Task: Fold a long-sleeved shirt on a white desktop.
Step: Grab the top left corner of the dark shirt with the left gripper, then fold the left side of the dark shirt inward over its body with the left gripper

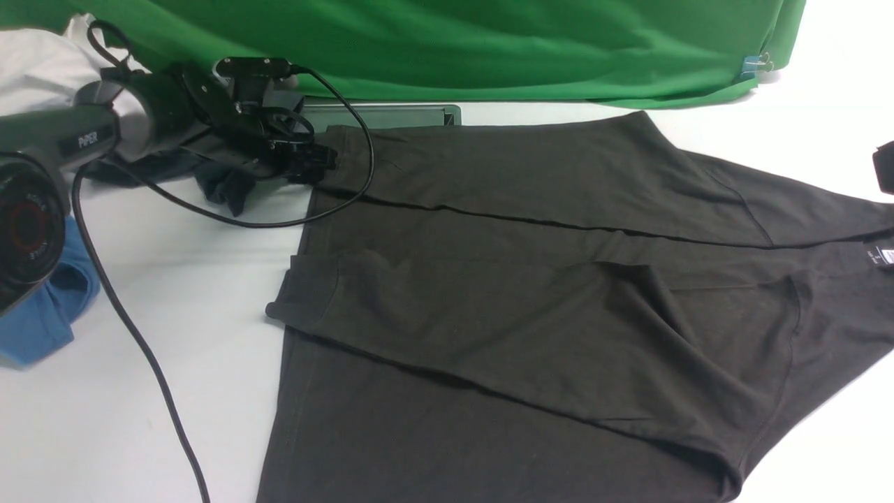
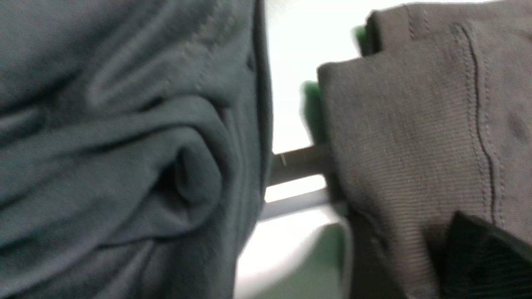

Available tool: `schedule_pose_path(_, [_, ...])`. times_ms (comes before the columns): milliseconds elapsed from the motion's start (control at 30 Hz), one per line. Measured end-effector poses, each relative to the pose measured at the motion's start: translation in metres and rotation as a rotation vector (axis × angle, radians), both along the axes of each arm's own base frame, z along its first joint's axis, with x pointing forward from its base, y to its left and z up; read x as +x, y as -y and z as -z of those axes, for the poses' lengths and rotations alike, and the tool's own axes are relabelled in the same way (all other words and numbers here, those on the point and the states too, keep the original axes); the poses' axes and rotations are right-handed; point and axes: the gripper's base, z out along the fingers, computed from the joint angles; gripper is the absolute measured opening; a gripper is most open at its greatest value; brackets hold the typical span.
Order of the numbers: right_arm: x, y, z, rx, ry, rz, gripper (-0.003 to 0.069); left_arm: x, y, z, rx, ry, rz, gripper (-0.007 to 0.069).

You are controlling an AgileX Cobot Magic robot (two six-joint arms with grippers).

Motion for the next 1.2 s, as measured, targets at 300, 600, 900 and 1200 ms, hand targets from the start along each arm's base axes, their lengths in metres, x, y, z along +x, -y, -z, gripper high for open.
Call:
schedule_pose_path(300, [0.0, 0.0, 0.0, -0.001, -0.002, 0.0, 0.0187, -0.013, 0.001, -0.051, 0.032, 0.024, 0.058, 0.0059])
schedule_pose_path(600, [0.0, 0.0, 0.0, 0.0, -0.001, 0.0, 0.0193, -0.038, 0.006, -0.091, -0.009, -0.07, 0.105, 0.0059])
schedule_pose_path(900, [0.0, 0.0, 0.0, -0.004, 0.001, -0.003, 0.0209, -0.065, 0.018, -0.139, -0.056, -0.105, 0.082, 0.0059])
schedule_pose_path(1200, [0.002, 0.0, 0.022, -0.048, -0.054, -0.014, 0.0216, -0.099, 0.067, -0.141, 0.092, -0.324, 0.179, 0.0059])
